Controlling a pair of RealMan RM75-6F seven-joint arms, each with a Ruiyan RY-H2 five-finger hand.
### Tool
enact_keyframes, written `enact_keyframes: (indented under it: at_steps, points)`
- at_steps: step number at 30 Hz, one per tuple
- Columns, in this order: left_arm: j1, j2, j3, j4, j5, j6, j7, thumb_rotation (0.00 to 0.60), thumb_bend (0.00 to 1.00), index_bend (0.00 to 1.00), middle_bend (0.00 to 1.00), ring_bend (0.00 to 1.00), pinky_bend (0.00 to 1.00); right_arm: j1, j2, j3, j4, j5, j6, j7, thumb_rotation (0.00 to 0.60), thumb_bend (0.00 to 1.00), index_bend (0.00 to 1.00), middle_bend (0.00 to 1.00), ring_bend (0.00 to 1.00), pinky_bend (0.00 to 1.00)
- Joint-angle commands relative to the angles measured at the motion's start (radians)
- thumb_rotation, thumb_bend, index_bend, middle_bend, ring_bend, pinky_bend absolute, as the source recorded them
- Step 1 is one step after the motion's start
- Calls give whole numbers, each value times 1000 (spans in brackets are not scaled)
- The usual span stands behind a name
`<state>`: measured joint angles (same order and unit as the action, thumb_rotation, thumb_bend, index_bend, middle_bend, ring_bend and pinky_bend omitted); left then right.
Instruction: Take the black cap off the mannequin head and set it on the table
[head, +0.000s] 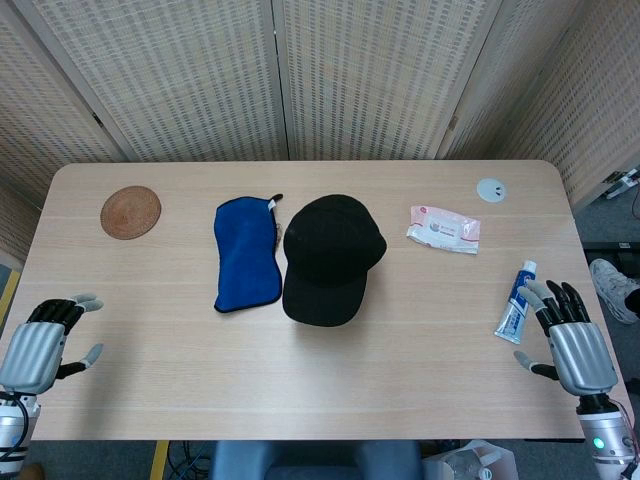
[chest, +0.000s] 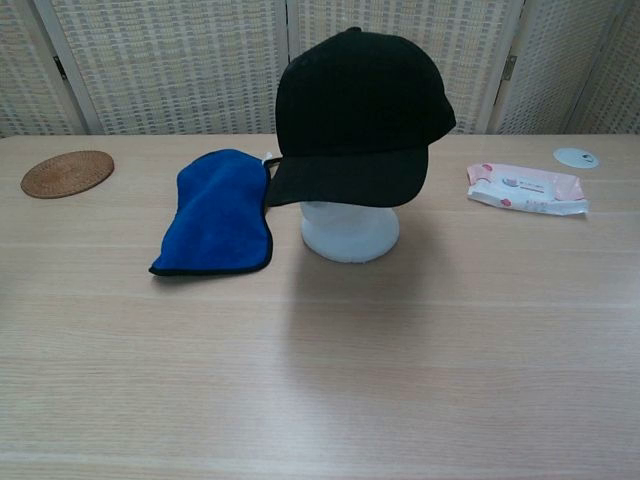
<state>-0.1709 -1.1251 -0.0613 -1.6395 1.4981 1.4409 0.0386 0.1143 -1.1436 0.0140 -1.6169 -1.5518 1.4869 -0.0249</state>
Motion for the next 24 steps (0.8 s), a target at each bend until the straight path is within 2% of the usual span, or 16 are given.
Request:
enact_keyframes:
  at_steps: [1, 7, 12, 17, 24]
  points:
    - [-1, -2, 0, 1, 1, -1, 1, 600, 218, 302, 256, 245, 181, 2, -2, 1, 2, -6, -2, 0, 600, 0, 133, 89, 5, 0]
    - [3, -3, 3, -4, 4, 6, 5, 600, 218, 303, 256, 245, 181, 16, -11, 11, 16, -53, 15, 4, 600, 0, 133, 89, 5, 0]
    - [6, 2, 4, -12, 7, 12, 8, 600, 218, 303, 256, 245, 181, 60, -50, 33, 45, -138, 34, -22, 600, 0, 139, 101, 5, 0]
    - [15, 9, 5, -19, 12, 27, 6, 600, 218, 302, 256, 245, 181, 128, -110, 70, 82, -215, 31, -98, 600, 0, 245, 123, 5, 0]
    - [31, 20, 9, -20, 10, 45, -3, 600, 218, 302, 256, 246, 181, 229, -203, 110, 119, -260, -24, -148, 600, 0, 421, 163, 5, 0]
